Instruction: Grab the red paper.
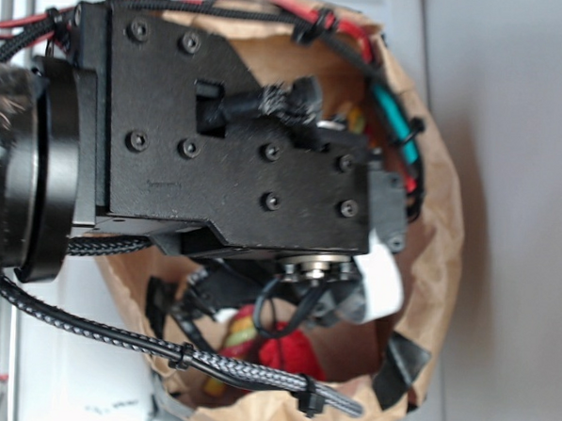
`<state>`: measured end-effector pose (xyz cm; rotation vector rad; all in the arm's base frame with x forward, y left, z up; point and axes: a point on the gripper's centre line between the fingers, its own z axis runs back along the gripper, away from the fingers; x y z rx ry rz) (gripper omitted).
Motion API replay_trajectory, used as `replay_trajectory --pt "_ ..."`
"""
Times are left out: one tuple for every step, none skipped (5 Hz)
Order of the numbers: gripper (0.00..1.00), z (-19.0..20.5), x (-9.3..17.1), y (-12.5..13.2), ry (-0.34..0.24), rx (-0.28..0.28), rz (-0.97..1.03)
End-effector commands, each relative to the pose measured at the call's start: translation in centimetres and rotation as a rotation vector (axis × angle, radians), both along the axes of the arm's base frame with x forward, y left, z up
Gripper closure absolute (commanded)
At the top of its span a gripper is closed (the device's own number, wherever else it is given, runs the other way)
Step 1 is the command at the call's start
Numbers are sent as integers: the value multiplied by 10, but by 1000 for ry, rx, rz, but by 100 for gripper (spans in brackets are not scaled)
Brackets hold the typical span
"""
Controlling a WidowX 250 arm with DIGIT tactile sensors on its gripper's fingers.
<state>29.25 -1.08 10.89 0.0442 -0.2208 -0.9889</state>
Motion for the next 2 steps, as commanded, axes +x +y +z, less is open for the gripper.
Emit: replay_trajectory --pt "0 6 4 -16 -46 -83 -145" --pt "0 3 10 -20 -55 -132 -170"
